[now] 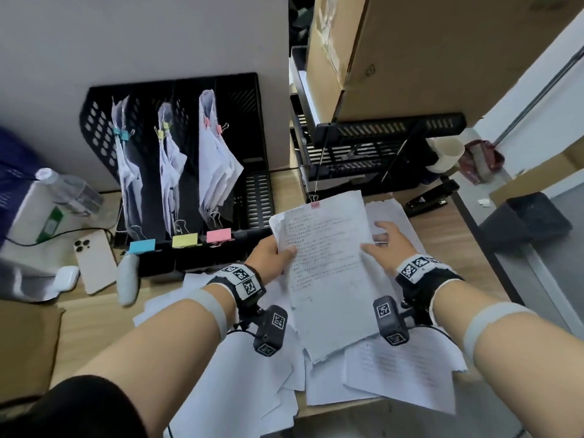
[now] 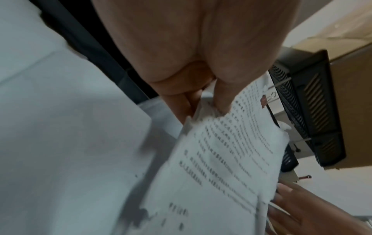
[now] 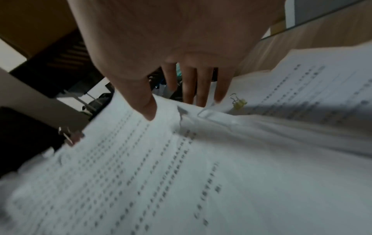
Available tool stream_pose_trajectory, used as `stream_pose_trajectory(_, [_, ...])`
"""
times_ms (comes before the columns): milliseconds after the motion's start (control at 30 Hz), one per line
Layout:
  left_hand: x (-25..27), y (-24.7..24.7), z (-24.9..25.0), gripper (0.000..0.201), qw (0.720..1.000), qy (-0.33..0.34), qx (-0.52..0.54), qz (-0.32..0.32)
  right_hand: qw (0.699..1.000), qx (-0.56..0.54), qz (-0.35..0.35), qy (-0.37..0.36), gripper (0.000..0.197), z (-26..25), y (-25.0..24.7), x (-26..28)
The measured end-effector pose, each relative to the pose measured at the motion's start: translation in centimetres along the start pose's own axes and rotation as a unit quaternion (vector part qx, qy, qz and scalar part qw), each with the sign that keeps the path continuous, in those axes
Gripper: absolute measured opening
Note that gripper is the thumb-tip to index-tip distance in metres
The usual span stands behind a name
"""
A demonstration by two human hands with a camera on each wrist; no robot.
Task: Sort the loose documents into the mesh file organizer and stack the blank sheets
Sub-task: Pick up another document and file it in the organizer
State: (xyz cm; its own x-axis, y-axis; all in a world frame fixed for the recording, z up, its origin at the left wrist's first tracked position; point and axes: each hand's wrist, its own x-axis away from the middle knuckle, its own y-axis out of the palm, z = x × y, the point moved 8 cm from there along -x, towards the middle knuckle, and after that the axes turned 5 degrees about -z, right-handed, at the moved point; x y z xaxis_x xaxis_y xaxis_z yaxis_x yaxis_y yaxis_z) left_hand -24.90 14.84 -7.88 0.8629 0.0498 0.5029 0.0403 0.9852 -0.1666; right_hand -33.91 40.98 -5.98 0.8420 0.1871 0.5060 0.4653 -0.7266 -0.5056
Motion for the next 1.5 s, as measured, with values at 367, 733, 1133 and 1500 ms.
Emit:
stream_pose_trajectory(367, [5.7,-7.0,0.9,0.021,0.999,0.022,0.040,0.021,0.995,-0.007,-0.046,-0.086,0.026,-6.9,4.8,4.7])
stream_pose_trajectory(733, [11.3,-11.9,0.1,0.014,0.998,-0.014,0.056,0.019,0.994,-0.019,-0.054,-0.092,0.031,-10.0,10.9,7.0])
stream_pose_trajectory(1133, [12.9,-12.0,1.5,0.025,1.000,0.003,0.018,-0.017,0.963,0.202,-0.155,-0.085,0.136,-14.5,23.4,13.6])
stream_pose_trajectory(1500, [13.1,-9.3,5.1,0.042,0.989,0.050,-0.001,-0.140,0.966,0.256,-0.009,-0.030,0.051,-16.2,19.6,15.6])
